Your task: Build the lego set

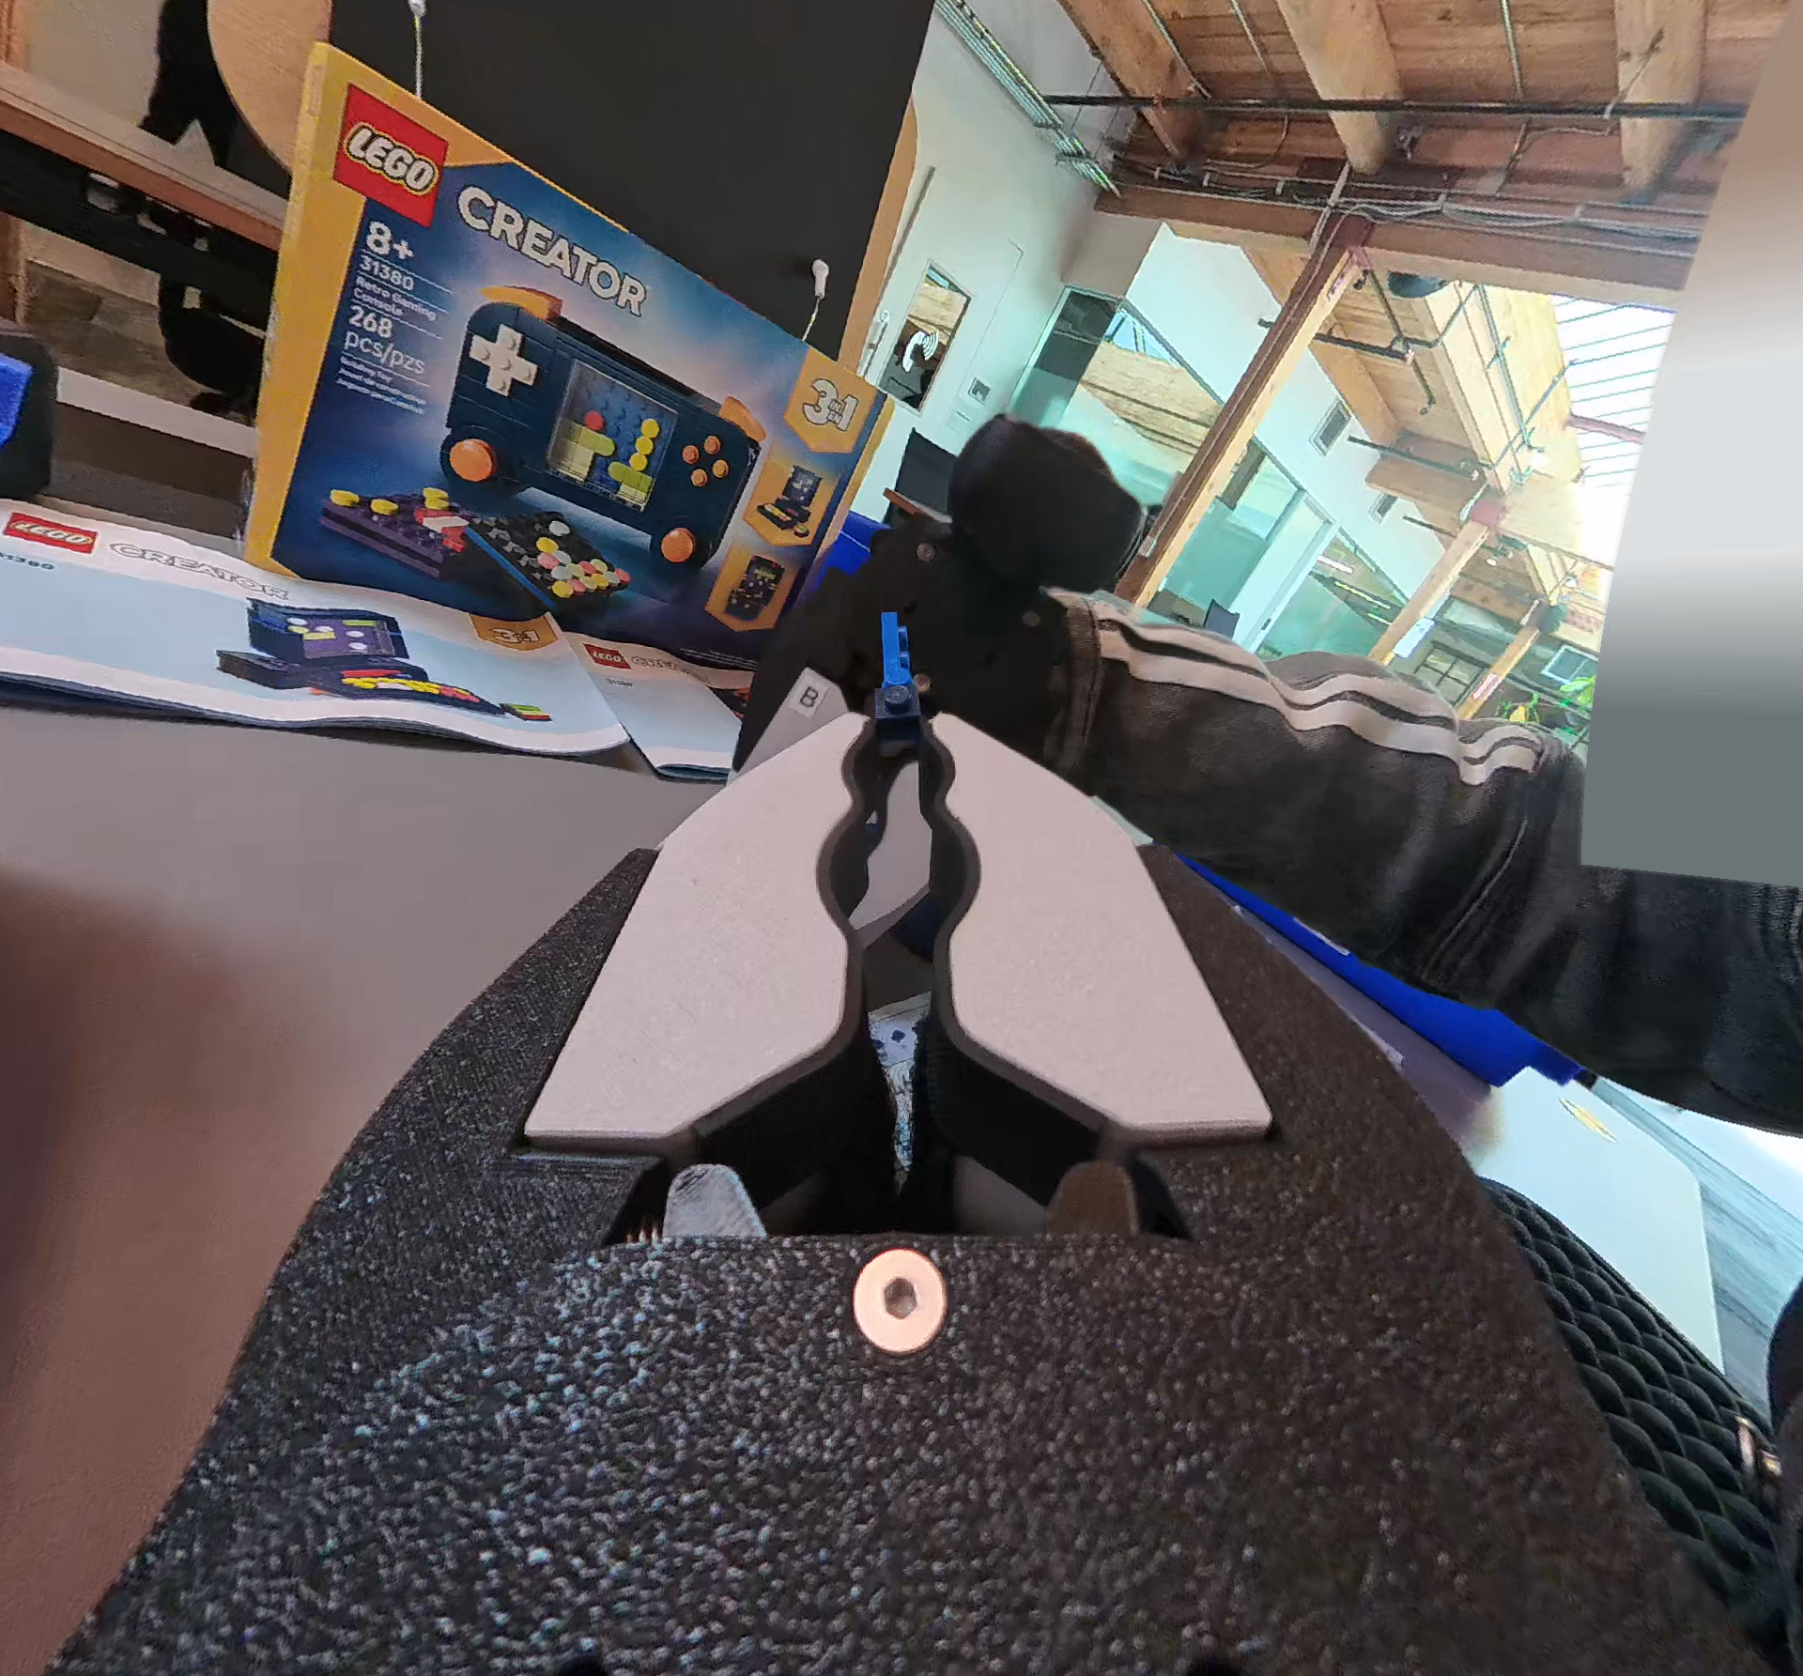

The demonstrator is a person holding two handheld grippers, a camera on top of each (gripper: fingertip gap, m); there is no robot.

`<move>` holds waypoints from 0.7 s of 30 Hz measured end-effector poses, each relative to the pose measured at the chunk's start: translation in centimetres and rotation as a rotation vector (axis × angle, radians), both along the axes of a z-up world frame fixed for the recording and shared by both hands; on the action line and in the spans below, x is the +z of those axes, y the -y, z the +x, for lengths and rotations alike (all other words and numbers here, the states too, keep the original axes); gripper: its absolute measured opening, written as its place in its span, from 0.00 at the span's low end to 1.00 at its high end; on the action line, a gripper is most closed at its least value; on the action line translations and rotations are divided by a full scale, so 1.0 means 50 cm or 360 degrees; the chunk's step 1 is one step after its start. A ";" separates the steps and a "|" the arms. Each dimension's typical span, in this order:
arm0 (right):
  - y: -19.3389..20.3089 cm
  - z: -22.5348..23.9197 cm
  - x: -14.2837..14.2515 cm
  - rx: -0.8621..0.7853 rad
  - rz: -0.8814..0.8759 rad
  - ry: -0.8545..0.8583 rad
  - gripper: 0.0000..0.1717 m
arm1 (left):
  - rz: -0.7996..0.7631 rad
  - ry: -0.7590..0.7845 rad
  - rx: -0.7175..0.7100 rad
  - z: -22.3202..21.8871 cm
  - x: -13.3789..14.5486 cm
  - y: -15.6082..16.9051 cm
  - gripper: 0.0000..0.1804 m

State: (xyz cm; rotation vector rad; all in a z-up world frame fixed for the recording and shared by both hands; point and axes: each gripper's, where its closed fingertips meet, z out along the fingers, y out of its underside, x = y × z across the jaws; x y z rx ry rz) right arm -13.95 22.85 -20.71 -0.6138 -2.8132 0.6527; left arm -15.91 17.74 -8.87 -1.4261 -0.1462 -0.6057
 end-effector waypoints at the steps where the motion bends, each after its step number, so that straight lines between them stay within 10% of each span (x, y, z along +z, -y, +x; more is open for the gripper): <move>1: -0.001 0.000 -0.003 0.0002 0.0006 -0.0004 0.13 | 0.0002 0.0010 -0.0004 -0.001 0.000 0.000 0.04; 14: -0.001 0.003 0.000 -0.0117 -0.0094 -0.0060 0.09 | 0.0030 0.0010 -0.0023 0.001 0.005 0.003 0.04; 21: 0.001 0.021 0.149 -0.0678 -0.0347 -0.0562 0.09 | 0.0036 -0.0030 -0.0033 0.008 0.006 0.003 0.04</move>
